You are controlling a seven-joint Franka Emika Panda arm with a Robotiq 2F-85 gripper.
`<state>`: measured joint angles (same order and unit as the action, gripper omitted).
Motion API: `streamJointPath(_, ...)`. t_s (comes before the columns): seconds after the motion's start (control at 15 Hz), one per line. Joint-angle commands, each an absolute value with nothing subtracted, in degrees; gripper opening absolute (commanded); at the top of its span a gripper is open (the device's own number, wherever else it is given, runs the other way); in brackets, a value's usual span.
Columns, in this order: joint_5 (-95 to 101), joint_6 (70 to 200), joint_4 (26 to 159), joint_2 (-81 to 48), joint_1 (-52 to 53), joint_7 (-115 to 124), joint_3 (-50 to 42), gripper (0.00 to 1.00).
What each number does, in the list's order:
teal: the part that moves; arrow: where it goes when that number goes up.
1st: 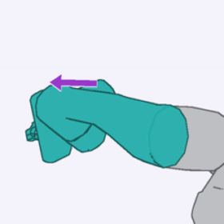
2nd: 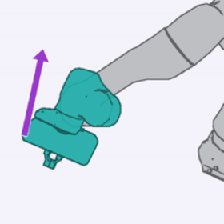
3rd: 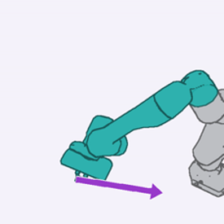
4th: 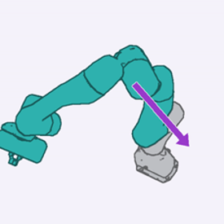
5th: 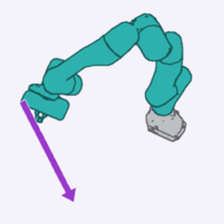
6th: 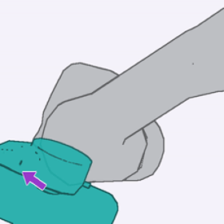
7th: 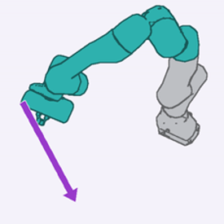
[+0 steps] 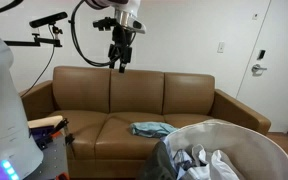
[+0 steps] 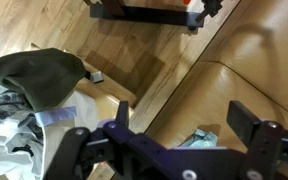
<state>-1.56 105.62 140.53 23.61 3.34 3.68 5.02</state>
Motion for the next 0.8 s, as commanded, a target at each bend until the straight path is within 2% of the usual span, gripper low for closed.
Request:
streamJointPath(0.0, -1.5, 105.5, 140.5, 23.6, 3.5, 3.7, 4.9, 1.0)
streamJointPath(0.33, -1.9, 129.3, 142.7, 17.1, 4.1, 0.9, 4.5, 1.0)
streamJointPath(0.73, -9.9, 155.7, 142.4, -1.2, 9.1, -10.7, 4.9, 1.0)
